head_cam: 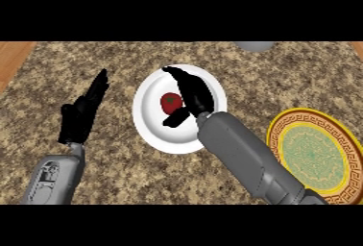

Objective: Pick the tomato from the plate and place it in the plate

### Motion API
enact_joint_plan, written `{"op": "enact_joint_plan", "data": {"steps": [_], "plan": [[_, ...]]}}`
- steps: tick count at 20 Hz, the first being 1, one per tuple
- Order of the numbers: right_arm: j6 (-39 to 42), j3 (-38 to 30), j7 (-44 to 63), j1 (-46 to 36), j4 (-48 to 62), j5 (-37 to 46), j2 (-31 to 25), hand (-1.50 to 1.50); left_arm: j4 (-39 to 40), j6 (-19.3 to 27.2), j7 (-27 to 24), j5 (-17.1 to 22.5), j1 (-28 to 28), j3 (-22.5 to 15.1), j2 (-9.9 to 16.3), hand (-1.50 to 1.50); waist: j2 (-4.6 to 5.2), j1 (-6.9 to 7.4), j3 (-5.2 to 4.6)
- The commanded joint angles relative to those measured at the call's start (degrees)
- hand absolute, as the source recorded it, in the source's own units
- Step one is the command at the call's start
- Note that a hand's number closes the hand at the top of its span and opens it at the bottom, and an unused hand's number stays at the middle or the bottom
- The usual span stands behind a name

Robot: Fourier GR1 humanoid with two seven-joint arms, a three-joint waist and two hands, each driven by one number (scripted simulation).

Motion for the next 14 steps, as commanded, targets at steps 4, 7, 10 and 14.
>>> {"op": "enact_joint_plan", "data": {"steps": [4,7,10,14], "plan": [[-6.46,-8.90,-4.96,-0.32,-3.17,-9.49,0.02,-1.50,-2.75,0.21,1.58,0.09,1.17,0.41,0.39,0.00,-0.81,-2.31,0.01],[-7.08,-14.47,-8.90,1.92,-4.00,-12.27,-0.91,-1.50,-0.84,0.55,3.35,0.08,-1.30,1.69,1.13,0.00,-0.75,-3.22,0.01],[-5.70,-16.62,-8.67,7.82,-11.00,-13.59,-7.26,-1.50,-1.66,0.84,-0.53,0.09,5.10,1.56,0.45,0.00,-1.18,-4.24,-0.02],[0.18,-20.94,-11.65,13.47,-14.91,-16.97,-13.10,-1.50,-5.93,1.92,5.45,-0.69,2.81,0.11,-0.69,0.00,-1.08,-3.89,0.00]]}}
